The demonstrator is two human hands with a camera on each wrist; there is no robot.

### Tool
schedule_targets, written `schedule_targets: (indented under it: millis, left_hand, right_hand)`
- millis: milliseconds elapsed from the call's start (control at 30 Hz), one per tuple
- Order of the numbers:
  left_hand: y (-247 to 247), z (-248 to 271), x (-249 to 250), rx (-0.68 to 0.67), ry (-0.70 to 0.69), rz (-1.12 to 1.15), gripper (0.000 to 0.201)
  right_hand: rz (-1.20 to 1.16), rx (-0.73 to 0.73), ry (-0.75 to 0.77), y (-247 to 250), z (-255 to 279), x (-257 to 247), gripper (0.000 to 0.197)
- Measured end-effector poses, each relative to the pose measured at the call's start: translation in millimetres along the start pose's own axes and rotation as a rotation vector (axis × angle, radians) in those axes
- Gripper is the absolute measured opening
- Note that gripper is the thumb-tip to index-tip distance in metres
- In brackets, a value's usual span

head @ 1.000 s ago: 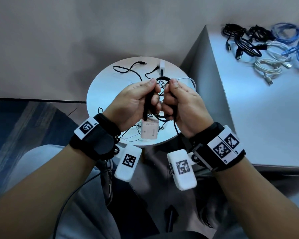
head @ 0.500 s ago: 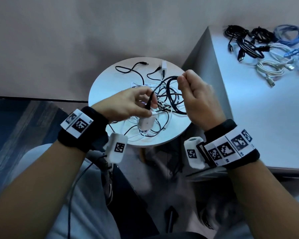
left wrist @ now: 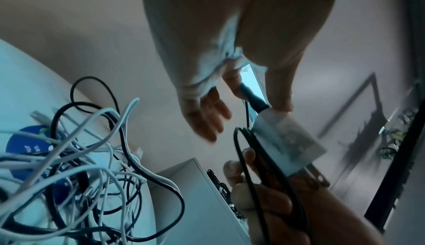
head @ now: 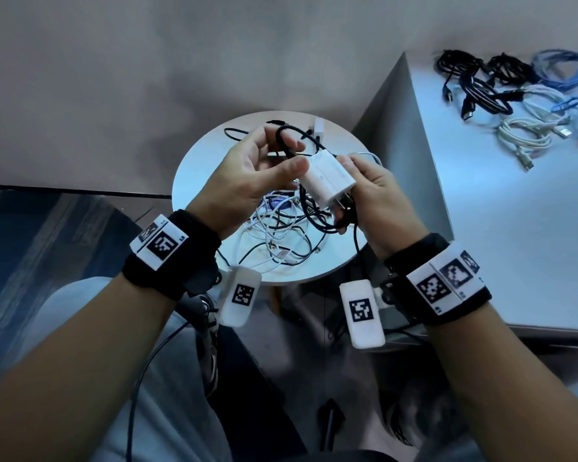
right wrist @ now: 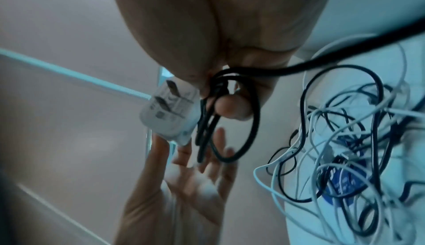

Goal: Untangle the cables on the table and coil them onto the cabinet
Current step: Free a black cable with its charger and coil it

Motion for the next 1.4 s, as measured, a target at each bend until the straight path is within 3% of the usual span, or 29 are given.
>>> schedule_targets:
  millis: [133,467,633,733,933,1000,1167,1400]
  left_hand:
    - [-8.8,3.9,-6.5,-0.110,0.131,0.006,0.026]
    - [-6.5,1.1,-1.7,-0.077,0.066,-0.209,0.032]
    - [-9.4,-0.1,-5.7,-0.034,0.123,0.055,0.026]
    - [-8.3,-0.6,-13.2,0.021,0.179,0.147,0.027]
    - [-10.8,0.6,-3.0,0.058,-0.013,-0.182,0.031]
    - [-13.4,1.8,-3.5,0.042,-0.011,-0.190,0.038]
    - [-23.0,5.7,-7.6,-0.117,0.062,-0.145,0.083]
    - [-13.5,2.9,-5.2,-0.012,-0.015,-0.307,0.079]
  right_hand:
    - [-0.047,0.017,-0.041,3.2,-0.5,6.2,0.033]
    - [0.123,0.059,-0.054,4.4,-1.5,13.3,0.031]
    - [-0.174,-0.029,-0.142,-8.0,1.4,16.6,0.032]
    - [-0.218,-0.047,-0.153,-11.5,3.4,15.6,0.033]
    - [0.163,0.066,0.021,0.0,0.0,11.7,0.033]
    - [0.198,0.096,0.053,4.0,-2.0,12.1,0.033]
    - [0.183,0.148,0.075,7.0,-2.5,13.1,0.031]
    - [0.206,0.142,0.080,3.7,-2.9,15.0,0.033]
Point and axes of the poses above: each hand's wrist, its own z-axis away from the middle knuckle, its own y-axis out of the back of the hand, x = y × z, the point moved 7 cm from there along -z, towards the middle knuckle, and after that the axes turned 6 degrees about -z, right-handed, at the moved point
